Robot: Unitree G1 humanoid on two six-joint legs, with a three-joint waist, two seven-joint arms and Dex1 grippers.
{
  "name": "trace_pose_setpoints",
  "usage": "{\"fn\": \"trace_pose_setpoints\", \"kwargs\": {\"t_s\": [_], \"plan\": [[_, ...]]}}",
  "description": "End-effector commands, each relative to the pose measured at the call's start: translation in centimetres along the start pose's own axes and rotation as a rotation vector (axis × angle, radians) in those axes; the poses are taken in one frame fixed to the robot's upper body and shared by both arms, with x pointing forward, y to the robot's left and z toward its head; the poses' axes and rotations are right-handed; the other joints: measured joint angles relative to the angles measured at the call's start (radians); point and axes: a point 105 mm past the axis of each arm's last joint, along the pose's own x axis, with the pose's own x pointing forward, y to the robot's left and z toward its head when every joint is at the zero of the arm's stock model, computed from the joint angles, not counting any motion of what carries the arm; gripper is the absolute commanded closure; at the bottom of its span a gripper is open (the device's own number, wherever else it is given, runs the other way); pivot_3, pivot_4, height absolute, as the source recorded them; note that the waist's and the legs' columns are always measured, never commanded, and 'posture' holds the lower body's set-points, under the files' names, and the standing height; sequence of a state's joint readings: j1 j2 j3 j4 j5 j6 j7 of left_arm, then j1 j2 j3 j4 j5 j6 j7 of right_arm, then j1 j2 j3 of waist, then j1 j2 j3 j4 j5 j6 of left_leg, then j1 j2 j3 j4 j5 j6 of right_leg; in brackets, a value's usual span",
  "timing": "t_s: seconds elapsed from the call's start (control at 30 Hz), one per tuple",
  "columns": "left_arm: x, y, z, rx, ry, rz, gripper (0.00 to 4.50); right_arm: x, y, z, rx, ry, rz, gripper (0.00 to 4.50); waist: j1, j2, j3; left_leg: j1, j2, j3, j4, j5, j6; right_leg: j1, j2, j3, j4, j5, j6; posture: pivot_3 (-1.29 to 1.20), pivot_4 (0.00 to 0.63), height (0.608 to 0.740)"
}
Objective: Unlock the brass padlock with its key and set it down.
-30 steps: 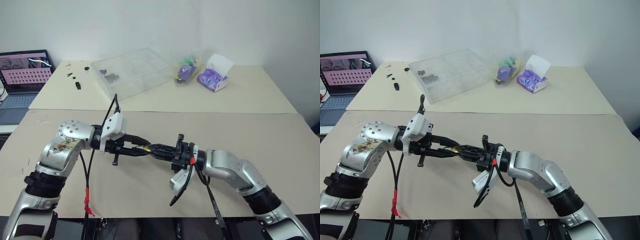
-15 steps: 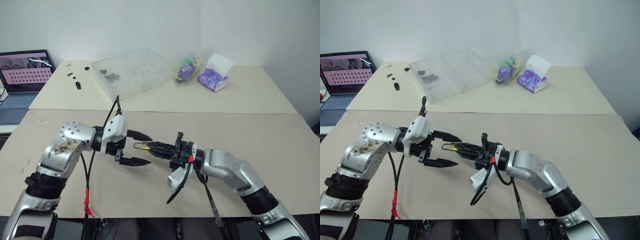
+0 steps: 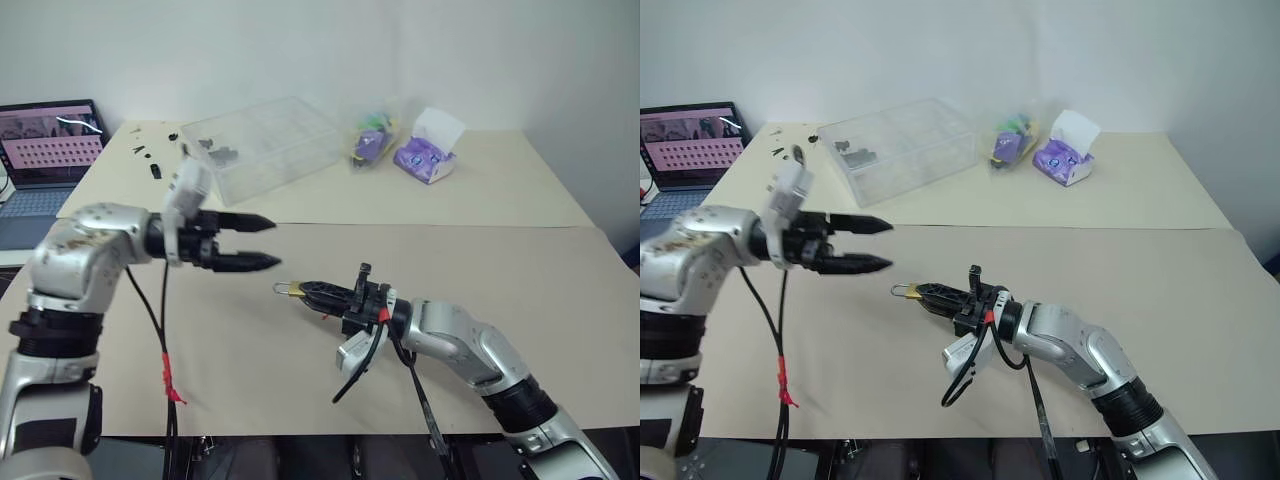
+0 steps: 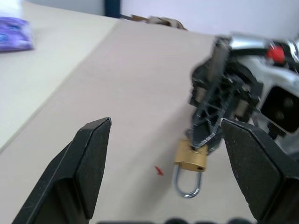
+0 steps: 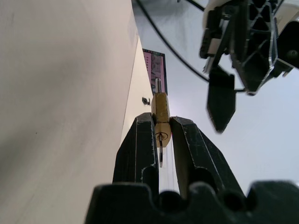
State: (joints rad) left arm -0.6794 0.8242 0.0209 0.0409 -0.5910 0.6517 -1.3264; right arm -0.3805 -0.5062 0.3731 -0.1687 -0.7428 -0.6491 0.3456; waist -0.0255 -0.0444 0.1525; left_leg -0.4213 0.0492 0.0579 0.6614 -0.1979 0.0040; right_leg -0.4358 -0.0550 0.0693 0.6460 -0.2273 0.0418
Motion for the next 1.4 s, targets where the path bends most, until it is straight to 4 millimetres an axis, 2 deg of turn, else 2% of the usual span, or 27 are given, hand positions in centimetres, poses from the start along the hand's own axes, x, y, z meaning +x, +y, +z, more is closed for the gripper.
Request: {"fn": "trace_pose_setpoints", "kwargs": {"t_s": [0.03,0.1,0.23,0.27,0.5,0.77,1.1,1.4], "plan": [[-0.1,0.0,0.1,0.039,0.002,-0.013,2.09,-0.2,-1.6,-0.3,-0.026,0.014,-0.068,4.43,0.0,0.0,0.0,0.0,0.0,0.0,0.0,0.0,0.0,0.0,0.0,0.0,0.0,0.0,0.0,0.0,0.15,0.74],[0.1,-0.2,-0.3,0.048,0.011,-0.026,2.7,-0.1,-1.7,-0.4,-0.026,0.015,-0.071,4.43,0.0,-0.001,0.0,-0.001,0.0,0.0,0.0,0.0,0.0,0.0,0.0,0.0,0.0,0.001,-0.002,0.0,0.15,0.74],[0.5,-0.5,-1.0,0.069,0.032,-0.043,4.3,-0.1,-1.7,-0.3,-0.028,0.015,-0.074,4.43,0.001,-0.001,0.0,0.0,0.0,0.0,0.0,0.0,0.0,0.0,0.0,0.0,0.0,0.002,-0.004,0.0,0.15,0.74],[0.6,-0.6,-1.1,0.07,0.033,-0.047,4.43,-0.1,-1.7,-0.2,-0.027,0.015,-0.073,4.43,0.001,-0.001,0.0,0.0,0.0,0.0,0.0,0.0,0.0,0.0,0.0,0.0,0.0,0.002,-0.004,0.0,0.15,0.74],[1.5,-0.5,-1.6,0.085,0.046,-0.078,4.43,-0.3,-1.8,-0.2,-0.039,0.019,-0.072,4.43,0.001,-0.001,0.0,0.0,0.0,0.0,0.0,0.0,0.0,0.0,0.0,0.0,0.0,0.002,-0.004,0.0,0.15,0.74],[2.6,-1.5,-2.3,0.084,0.071,-0.148,4.43,-0.4,-1.9,-0.2,-0.045,0.027,-0.067,4.43,0.001,-0.001,0.0,-0.001,0.0,0.0,0.0,0.0,0.0,0.0,0.0,0.0,0.0,0.002,-0.004,0.0,0.15,0.74],[2.8,-1.8,-3.3,0.093,0.101,-0.161,4.43,-0.4,-2.2,-0.2,-0.049,0.032,-0.071,4.43,0.001,-0.001,0.001,0.0,0.0,0.0,0.0,0.0,0.0,0.0,0.0,0.0,0.0,0.002,-0.004,0.0,0.15,0.74],[2.7,-1.3,-2.7,0.119,0.087,-0.136,4.43,-0.5,-1.8,-0.4,-0.04,0.034,-0.06,4.43,0.002,-0.001,0.001,-0.001,0.0,0.0,0.0,0.0,0.0,0.0,0.0,0.0,0.0,0.002,-0.004,0.0,0.15,0.74]]}}
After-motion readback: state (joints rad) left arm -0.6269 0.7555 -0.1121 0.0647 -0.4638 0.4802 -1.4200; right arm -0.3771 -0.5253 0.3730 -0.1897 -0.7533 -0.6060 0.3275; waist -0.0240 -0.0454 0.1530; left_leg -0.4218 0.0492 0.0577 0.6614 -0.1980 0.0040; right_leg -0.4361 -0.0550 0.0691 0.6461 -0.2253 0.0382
